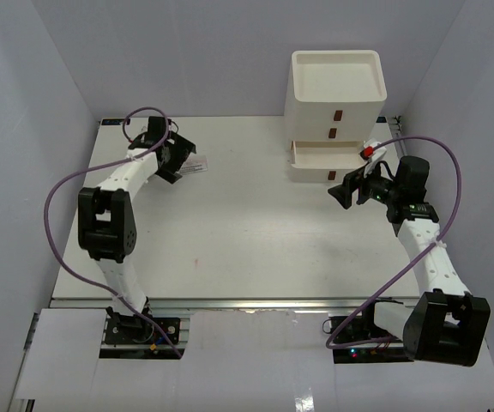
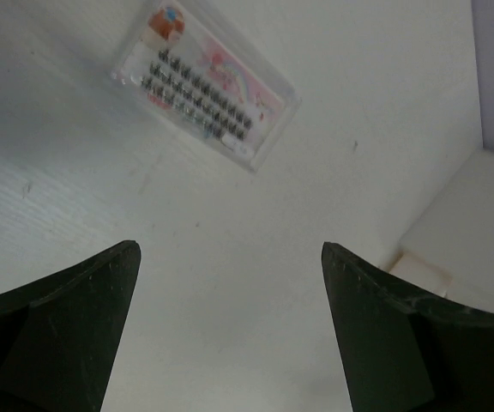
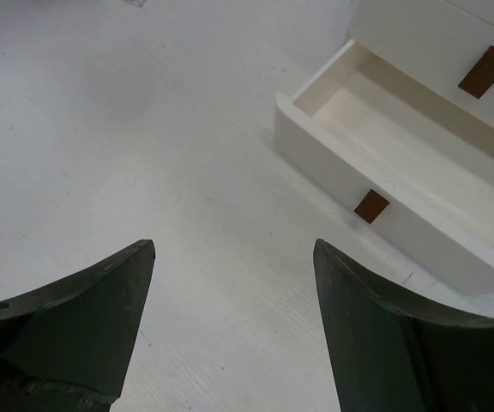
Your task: Organize the makeup
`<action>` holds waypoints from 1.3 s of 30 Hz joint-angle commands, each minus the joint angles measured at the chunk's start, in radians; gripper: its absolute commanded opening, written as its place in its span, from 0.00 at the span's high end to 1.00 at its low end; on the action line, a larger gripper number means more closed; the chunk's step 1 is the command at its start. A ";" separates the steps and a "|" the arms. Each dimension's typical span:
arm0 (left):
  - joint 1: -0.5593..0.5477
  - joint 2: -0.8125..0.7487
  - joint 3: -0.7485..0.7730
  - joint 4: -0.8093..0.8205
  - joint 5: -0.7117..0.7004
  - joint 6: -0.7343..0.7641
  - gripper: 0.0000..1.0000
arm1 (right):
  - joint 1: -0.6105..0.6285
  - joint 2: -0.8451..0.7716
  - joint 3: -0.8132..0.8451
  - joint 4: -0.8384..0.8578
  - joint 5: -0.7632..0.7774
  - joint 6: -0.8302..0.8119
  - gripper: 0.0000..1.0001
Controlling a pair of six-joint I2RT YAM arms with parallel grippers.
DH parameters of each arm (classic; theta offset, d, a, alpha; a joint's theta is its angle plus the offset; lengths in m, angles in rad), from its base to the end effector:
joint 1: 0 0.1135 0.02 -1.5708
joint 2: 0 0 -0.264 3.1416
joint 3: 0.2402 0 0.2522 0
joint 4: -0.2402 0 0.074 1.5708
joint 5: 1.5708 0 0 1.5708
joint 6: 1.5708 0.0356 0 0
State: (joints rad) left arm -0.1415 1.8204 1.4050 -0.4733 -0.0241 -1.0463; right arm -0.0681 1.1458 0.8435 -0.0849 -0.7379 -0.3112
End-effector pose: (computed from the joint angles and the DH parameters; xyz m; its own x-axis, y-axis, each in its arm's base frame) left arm 0.3987 -0.0559 0.2403 -0.4939 -0.8037 -0.3319 -0.6021 0.5915 -0.5363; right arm 0.2568 0.0065 0.3005 -0.1837 -0.2145 -0.9593 -0.6591 0.7509 -0.0417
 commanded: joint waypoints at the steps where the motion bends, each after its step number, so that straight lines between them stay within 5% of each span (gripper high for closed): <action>1: 0.040 0.220 0.280 -0.342 -0.100 -0.256 0.02 | -0.020 -0.052 -0.049 0.073 0.015 -0.006 0.19; 9: 0.055 0.480 0.702 -0.556 -0.085 -0.313 0.02 | -0.058 -0.084 -0.077 0.106 -0.008 -0.006 0.18; 39: 0.095 0.674 0.801 -0.554 0.073 -0.401 0.02 | -0.103 -0.120 -0.100 0.150 -0.009 0.045 0.20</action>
State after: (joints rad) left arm -0.0548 2.4501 2.1906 -1.0198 -0.0044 -1.4156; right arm -0.1597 1.0531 0.7545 0.0117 -0.7361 -0.2841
